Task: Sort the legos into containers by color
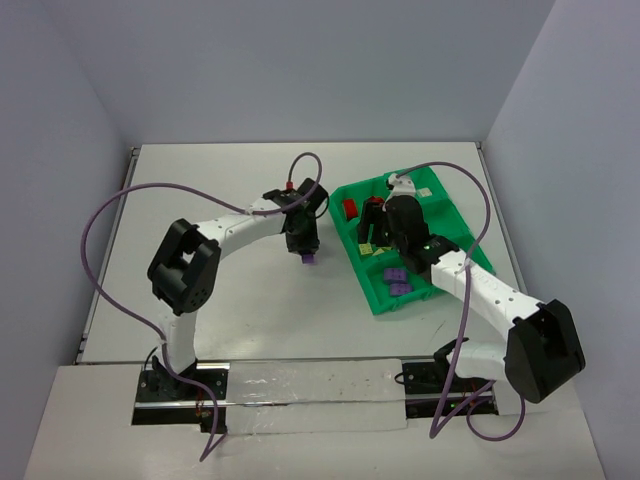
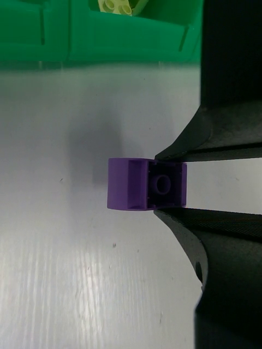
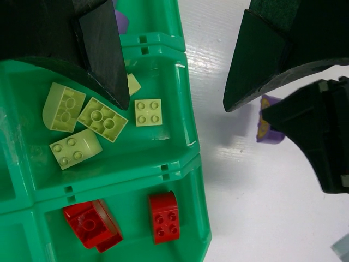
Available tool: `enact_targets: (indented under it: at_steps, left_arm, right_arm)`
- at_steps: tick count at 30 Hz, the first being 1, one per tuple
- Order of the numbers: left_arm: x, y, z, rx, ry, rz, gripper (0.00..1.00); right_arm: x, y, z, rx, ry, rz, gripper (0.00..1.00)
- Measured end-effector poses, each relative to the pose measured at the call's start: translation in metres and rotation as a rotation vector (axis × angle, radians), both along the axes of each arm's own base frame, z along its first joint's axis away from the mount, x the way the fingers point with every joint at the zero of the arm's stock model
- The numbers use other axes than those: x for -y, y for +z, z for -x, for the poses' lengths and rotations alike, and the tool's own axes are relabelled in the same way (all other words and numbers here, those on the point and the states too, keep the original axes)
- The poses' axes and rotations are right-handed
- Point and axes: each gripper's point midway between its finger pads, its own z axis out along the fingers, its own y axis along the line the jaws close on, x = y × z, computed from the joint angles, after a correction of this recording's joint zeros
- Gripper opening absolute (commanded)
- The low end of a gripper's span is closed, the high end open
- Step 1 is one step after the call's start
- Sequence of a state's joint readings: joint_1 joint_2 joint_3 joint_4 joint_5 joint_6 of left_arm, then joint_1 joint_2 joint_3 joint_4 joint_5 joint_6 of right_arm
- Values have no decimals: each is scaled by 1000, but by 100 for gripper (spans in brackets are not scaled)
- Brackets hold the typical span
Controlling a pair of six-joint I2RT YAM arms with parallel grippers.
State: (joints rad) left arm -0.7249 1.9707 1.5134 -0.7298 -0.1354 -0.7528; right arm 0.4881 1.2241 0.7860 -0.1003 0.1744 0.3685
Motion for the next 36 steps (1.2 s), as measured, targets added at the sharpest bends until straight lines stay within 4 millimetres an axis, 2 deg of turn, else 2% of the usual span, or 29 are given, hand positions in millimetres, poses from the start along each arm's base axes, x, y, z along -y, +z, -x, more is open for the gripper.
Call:
enact_targets:
  at_steps: [3, 5, 8, 9, 12, 16, 20, 21, 22, 25, 28, 30, 33, 36]
  left_arm:
    - [11, -11, 6, -27, 10, 5, 36]
    - [12, -21, 9, -49, 19, -6, 52]
    - [11, -32, 11, -73, 25, -17, 69]
    - [12, -33, 12, -76, 24, -15, 79]
    - [14, -33, 12, -82, 28, -2, 88]
    - [14, -28, 13, -78, 28, 4, 89]
    - [8, -1, 14, -41, 41, 13, 89]
    - [6, 10, 13, -19, 50, 24, 89]
    - [3, 21, 15, 0, 61, 35, 89]
    - [-17, 56, 23, 49, 105, 79, 89]
    - [-45, 81, 27, 85, 167, 105, 89]
    - [-66, 89, 27, 106, 215, 92, 89]
    - [-94, 88, 33, 111, 276, 50, 89]
    - [-115, 86, 45, 101, 318, 34, 89]
  right_arm:
    - [2, 1, 1, 3, 4, 17, 77]
    - [4, 2, 2, 6, 6, 25, 77]
    - [6, 2, 4, 7, 10, 38, 77]
    - [6, 2, 4, 6, 12, 42, 77]
    - [7, 2, 6, 4, 18, 52, 77]
    - [6, 5, 8, 7, 31, 48, 77]
    - [-4, 10, 15, 30, 67, 69, 81]
    - [-10, 12, 19, 43, 83, 84, 95]
    - [-18, 12, 24, 50, 107, 96, 100]
    - [-41, 12, 39, 61, 172, 108, 100]
    - [-52, 13, 46, 69, 200, 107, 100]
    - [-57, 12, 47, 69, 198, 100, 100]
    - [-68, 4, 47, 29, 201, 126, 100]
    - [-91, 4, 42, 16, 221, 195, 100]
